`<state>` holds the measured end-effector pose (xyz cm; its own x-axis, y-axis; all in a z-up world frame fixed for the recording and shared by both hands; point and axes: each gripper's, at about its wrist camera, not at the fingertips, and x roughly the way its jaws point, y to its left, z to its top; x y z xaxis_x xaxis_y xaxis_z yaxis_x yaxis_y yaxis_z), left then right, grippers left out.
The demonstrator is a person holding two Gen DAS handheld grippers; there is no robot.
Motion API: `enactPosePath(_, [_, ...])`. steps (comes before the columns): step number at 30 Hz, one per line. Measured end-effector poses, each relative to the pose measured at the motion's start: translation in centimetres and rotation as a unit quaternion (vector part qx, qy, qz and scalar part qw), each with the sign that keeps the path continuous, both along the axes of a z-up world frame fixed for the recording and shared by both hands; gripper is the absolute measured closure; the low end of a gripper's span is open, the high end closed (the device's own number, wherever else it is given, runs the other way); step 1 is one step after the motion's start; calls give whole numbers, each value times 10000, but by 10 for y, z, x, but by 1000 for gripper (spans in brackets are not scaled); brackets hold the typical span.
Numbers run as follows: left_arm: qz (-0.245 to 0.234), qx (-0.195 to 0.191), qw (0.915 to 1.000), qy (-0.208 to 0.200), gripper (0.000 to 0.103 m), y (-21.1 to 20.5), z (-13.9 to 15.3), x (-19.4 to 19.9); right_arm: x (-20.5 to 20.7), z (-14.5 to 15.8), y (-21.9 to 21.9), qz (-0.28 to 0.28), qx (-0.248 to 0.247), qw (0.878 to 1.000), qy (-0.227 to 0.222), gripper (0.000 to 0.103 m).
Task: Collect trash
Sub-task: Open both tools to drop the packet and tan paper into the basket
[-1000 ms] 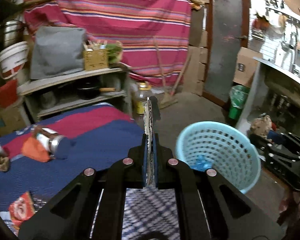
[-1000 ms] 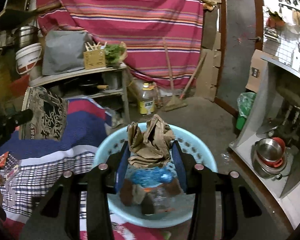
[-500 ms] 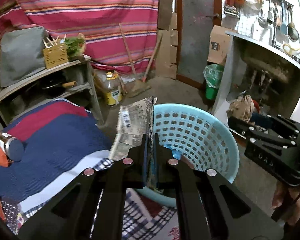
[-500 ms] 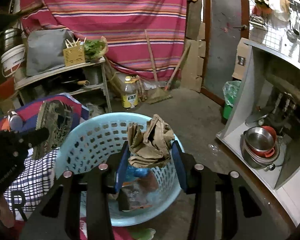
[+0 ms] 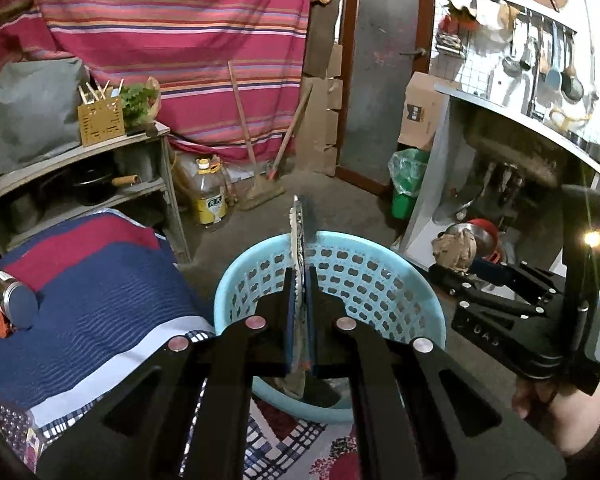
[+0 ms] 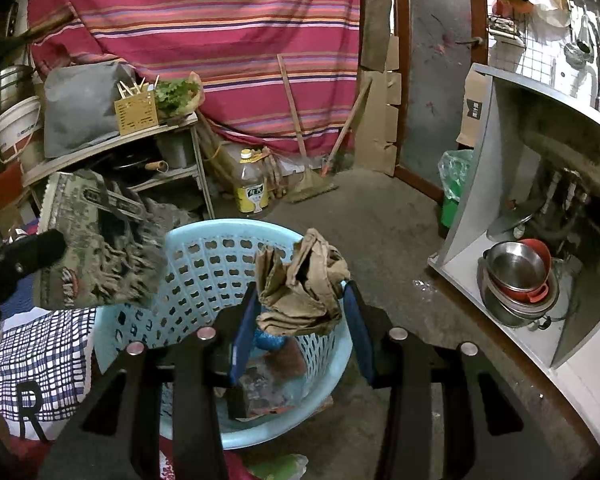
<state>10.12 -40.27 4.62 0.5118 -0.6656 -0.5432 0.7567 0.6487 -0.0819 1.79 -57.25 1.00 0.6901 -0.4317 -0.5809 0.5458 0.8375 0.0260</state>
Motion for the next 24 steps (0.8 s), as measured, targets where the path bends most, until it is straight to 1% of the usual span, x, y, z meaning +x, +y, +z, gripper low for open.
enactPosePath(2, [17,27,10000,-10,99,1,-2,1,1,1,1,20,-12,10000,-5,60])
enactPosePath(3, [43,105,9999,-21,99,-1,-5,2,1,2,2,30,-23,10000,-1,60])
enactPosePath(6, [134,544,9984,-41,99,-12,-22,6,4,2,4,69,-33,10000,24,60])
enactPosePath(7, [211,744,9970,-90,99,-16,-30,8,5,1,4,78,-33,10000,35,60])
enactPosePath(8, [224,830,9963,-93,99,-19,-34,10,6,1,5,90,-32,9999,43,60])
enactPosePath(10, [262,900,9956,-14,99,-20,-39,16,8,1,7,109,-34,9999,54,60])
enactPosePath(12, [333,908,9953,74,95,-18,-41,22,10,1,9,131,-53,9999,81,60])
enactPosePath(13, [388,874,9953,119,86,-17,-41,25,11,2,9,139,-60,9998,91,60])
enactPosePath(14, [444,842,9954,131,72,-15,-40,27,12,2,10,148,-70,9998,102,60])
enactPosePath(15, [562,782,9953,104,65,-11,-37,30,13,3,11,153,-77,9998,109,60])
enactPosePath(16, [638,729,9953,70,55,-8,-34,32,14,3,12,159,-78,9998,113,60])
enactPosePath(17, [724,670,9951,37,49,-4,-31,33,16,2,13,168,-72,9998,121,60])
enactPosePath(18, [806,617,9948,23,47,0,-29,35,17,2,14,175,-66,9997,128,60])
enactPosePath(19, [874,583,9945,15,43,3,-27,36,19,2,15,180,-65,9997,140,60])
enactPosePath(20, [972,551,9937,0,37,7,-25,39,22,1,16,191,-62,9997,161,60])
enactPosePath(21, [1127,507,9923,-15,33,13,-22,43,24,0,18,202,-65,9996,179,60])
enactPosePath(23, [1324,451,9902,-13,22,24,-19,48,29,-2,23,226,-87,9995,218,60])
enactPosePath(24, [1422,434,9889,-20,19,29,-18,51,32,-3,25,236,-102,9994,234,60])
